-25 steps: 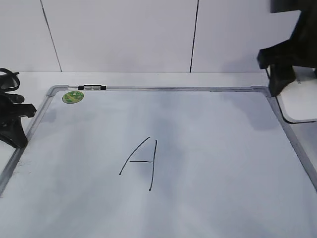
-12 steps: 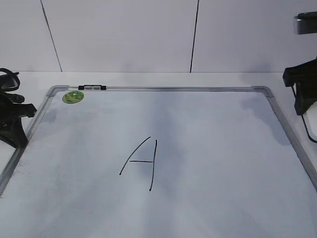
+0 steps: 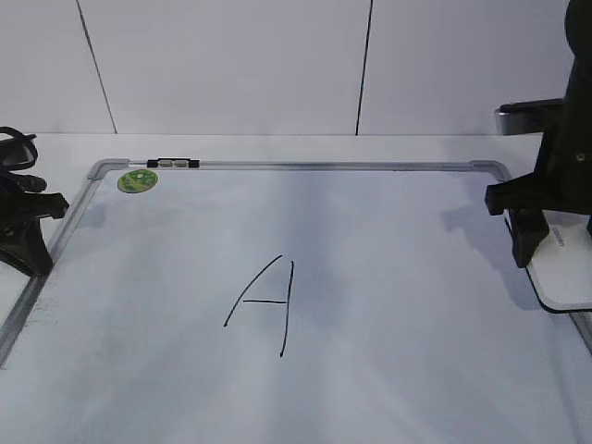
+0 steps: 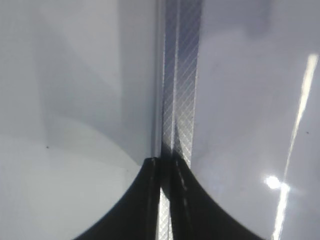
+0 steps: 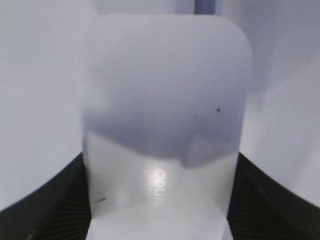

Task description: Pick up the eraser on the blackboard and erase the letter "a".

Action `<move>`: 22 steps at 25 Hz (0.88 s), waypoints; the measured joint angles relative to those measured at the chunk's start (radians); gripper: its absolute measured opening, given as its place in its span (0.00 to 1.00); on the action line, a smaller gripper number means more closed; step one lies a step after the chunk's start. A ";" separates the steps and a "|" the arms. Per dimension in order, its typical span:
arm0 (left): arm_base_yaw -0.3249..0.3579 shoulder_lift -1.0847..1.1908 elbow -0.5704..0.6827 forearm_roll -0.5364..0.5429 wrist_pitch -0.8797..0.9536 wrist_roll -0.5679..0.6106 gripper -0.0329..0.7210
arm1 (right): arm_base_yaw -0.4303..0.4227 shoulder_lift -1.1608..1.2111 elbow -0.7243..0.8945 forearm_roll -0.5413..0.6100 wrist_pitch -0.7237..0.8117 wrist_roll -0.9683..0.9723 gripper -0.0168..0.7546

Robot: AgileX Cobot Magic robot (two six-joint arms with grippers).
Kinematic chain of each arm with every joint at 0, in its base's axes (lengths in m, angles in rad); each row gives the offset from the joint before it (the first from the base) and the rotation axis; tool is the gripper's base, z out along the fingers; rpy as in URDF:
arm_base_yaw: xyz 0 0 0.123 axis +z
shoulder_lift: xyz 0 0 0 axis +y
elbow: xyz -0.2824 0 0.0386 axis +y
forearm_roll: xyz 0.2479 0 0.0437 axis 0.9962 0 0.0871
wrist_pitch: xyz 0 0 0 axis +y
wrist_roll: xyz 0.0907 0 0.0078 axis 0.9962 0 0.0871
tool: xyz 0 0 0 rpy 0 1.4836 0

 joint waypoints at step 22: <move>0.000 0.000 0.000 -0.003 -0.002 0.000 0.07 | -0.131 0.180 -0.114 0.185 -0.007 -0.179 0.71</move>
